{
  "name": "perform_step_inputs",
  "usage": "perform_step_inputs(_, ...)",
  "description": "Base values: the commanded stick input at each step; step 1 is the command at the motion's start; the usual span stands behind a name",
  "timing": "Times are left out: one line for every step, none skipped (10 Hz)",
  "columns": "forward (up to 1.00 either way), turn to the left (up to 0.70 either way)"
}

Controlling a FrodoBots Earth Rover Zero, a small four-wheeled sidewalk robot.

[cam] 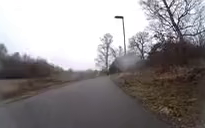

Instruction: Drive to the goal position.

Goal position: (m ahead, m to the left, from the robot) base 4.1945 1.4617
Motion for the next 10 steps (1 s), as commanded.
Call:
perform_step_inputs(0.70, 0.00)
perform_step_inputs(0.70, 0.00)
perform_step_inputs(0.70, 0.00)
perform_step_inputs(0.70, 0.00)
perform_step_inputs(0.70, 0.00)
perform_step_inputs(0.70, 0.00)
perform_step_inputs(0.70, 0.00)
perform_step_inputs(0.70, 0.00)
perform_step_inputs(0.70, 0.00)
perform_step_inputs(0.70, 0.00)
